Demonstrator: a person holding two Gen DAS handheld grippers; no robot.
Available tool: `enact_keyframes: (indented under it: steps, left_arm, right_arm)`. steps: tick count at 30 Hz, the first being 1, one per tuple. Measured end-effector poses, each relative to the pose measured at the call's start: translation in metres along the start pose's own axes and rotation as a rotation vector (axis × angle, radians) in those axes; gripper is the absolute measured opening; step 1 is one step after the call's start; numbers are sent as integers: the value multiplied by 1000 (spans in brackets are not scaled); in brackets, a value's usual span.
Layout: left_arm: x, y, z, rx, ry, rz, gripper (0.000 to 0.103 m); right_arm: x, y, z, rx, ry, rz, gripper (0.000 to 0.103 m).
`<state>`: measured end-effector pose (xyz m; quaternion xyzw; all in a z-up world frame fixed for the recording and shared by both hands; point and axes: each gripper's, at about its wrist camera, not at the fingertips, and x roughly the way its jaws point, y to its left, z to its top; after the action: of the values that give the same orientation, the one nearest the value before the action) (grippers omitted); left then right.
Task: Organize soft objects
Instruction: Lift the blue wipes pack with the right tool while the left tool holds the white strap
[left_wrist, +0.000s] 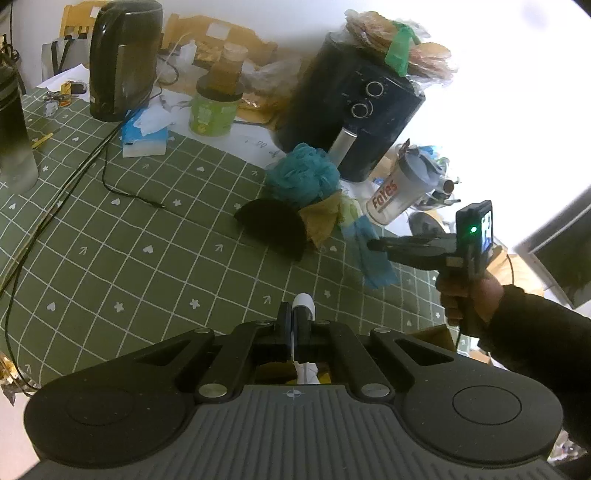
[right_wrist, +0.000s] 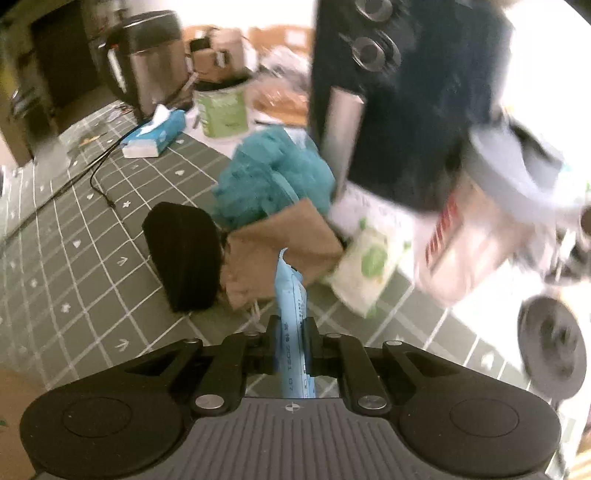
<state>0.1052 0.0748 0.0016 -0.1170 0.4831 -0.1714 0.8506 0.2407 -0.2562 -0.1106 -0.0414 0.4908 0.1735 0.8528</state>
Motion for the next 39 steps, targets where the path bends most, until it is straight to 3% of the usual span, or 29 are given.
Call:
enact_keyframes:
  steps: [4, 16, 23, 39]
  left_arm:
    - [0, -2, -1, 5, -2, -6, 1]
    - [-1, -6, -2, 6, 1, -2, 2]
    - [-3, -6, -2, 10, -1, -2, 2]
    - [-12, -21, -3, 52, -13, -11, 2]
  right_arm:
    - [8, -11, -6, 82, 100, 6, 14]
    - [30, -19, -14, 123, 185, -61, 23]
    - [24, -29, -21, 194, 230, 8, 19]
    - [-67, -27, -15, 171, 84, 4, 15]
